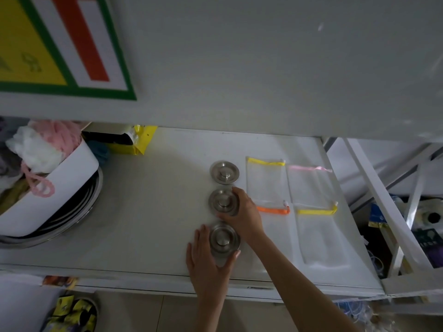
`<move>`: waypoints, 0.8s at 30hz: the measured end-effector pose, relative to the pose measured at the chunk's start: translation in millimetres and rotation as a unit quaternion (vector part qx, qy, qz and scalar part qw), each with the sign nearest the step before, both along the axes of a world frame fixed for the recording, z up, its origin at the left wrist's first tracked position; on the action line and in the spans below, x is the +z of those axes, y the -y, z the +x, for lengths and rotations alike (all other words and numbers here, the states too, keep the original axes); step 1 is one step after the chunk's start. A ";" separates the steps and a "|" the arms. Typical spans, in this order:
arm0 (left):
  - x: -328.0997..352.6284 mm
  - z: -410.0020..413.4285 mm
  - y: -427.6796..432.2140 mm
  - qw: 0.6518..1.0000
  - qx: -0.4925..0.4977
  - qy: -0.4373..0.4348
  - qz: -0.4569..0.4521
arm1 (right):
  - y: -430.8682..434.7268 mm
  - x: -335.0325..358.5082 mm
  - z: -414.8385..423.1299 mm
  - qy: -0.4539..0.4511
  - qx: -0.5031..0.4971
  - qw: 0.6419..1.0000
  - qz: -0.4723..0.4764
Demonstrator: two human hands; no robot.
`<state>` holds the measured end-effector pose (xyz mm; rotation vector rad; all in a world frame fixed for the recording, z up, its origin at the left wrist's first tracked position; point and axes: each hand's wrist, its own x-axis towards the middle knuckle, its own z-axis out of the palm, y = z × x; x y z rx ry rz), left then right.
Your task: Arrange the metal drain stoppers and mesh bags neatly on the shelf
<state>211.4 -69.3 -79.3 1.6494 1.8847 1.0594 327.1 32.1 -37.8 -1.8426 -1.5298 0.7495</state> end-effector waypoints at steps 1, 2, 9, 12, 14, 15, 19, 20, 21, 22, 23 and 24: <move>0.6 0.2 0.0 1.000 -0.001 -0.002 0.000 | -0.3 -0.2 0.1 0.001 0.000 1.000 0.000; 1.1 0.3 0.0 1.000 -0.001 -0.004 0.001 | -0.4 0.0 0.2 0.002 0.000 1.000 0.000; 0.7 1.4 -1.7 1.000 0.005 -0.008 0.003 | 0.3 -3.8 0.6 0.002 0.003 1.000 0.002; 1.5 1.5 -1.3 1.000 0.007 -0.002 -0.012 | 0.2 -3.4 0.1 -0.002 0.005 1.000 0.002; 3.5 1.4 -0.3 1.000 0.011 -0.001 -0.020 | 1.3 -0.3 0.5 -0.008 0.010 1.000 0.001; 4.1 1.4 -0.1 1.000 0.010 -0.002 -0.022 | 1.5 -0.5 1.6 -0.013 0.013 1.000 0.007; 10.7 4.3 -0.3 0.999 0.028 0.017 -0.017 | 9.8 4.0 2.4 -0.028 0.006 1.000 0.014; 17.0 4.7 1.2 0.998 0.038 0.043 -0.025 | 12.0 6.6 1.2 -0.037 -0.001 0.999 0.009; 18.7 4.8 2.1 0.996 0.045 0.072 -0.035 | 13.4 7.1 1.2 -0.043 -0.008 0.999 0.010; 20.7 3.3 3.0 0.993 0.046 0.101 -0.050 | 17.6 10.7 0.8 -0.048 -0.018 0.999 -0.001; 16.9 -0.2 2.4 0.990 0.034 0.128 -0.058 | 23.8 10.0 2.2 -0.056 -0.019 0.998 0.002; 20.8 -1.8 2.2 0.987 0.035 0.145 -0.058 | 33.3 14.6 2.9 -0.066 -0.026 0.997 -0.007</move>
